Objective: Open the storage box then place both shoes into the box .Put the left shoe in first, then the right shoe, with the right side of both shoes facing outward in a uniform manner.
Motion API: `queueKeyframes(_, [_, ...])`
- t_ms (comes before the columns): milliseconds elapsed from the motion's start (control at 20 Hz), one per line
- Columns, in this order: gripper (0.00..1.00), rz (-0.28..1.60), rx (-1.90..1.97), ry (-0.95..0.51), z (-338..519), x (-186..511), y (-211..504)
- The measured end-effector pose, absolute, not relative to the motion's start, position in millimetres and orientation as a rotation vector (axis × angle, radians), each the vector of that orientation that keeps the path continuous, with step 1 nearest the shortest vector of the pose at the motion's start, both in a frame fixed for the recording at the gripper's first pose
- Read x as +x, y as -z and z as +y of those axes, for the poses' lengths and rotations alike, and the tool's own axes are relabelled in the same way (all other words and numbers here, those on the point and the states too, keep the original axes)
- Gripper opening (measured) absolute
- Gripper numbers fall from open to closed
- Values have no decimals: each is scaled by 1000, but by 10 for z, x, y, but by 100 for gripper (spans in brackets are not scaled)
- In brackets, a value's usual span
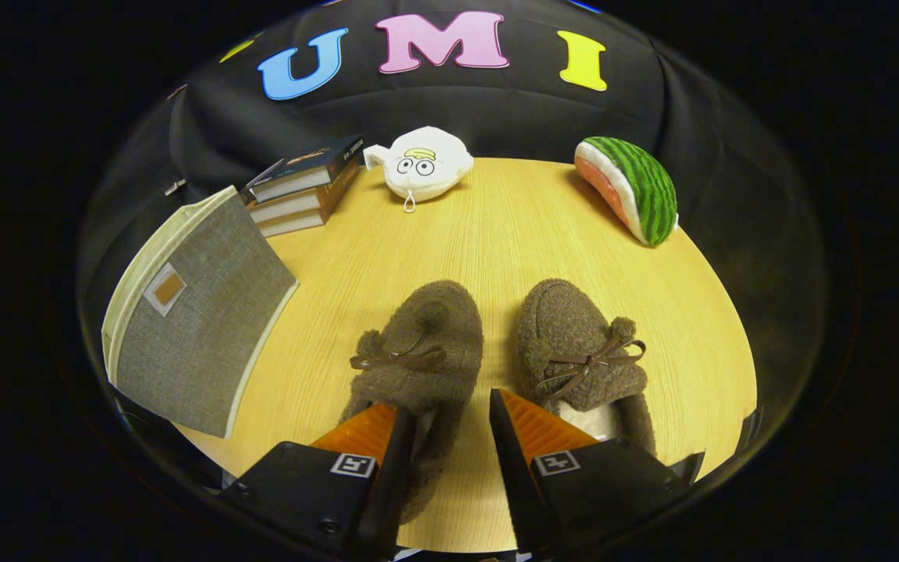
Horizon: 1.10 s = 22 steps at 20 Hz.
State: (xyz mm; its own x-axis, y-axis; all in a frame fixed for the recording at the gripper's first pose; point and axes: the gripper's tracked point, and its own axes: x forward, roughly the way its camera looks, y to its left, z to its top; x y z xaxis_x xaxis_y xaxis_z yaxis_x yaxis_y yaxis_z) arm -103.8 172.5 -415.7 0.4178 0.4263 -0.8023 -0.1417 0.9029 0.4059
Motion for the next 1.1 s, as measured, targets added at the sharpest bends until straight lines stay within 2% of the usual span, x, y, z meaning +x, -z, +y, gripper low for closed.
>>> queueKeyframes(50, [55, 1083, 278, -352, 1733, -1016, 4202])
queueKeyframes(150, [41, 1076, 257, -328, 1753, -969, 4240])
queueKeyframes(300, [12, 1104, 227, -264, 1680, -946, 4303])
queueKeyframes(400, [6, 1127, 294, -241, 1683, -926, 4244])
queueKeyframes(700, [5, 1134, 402, -188, 1510, -851, 3716])
queueKeyframes(1100, [5, 1134, 502, -217, 1783, -694, 2377])
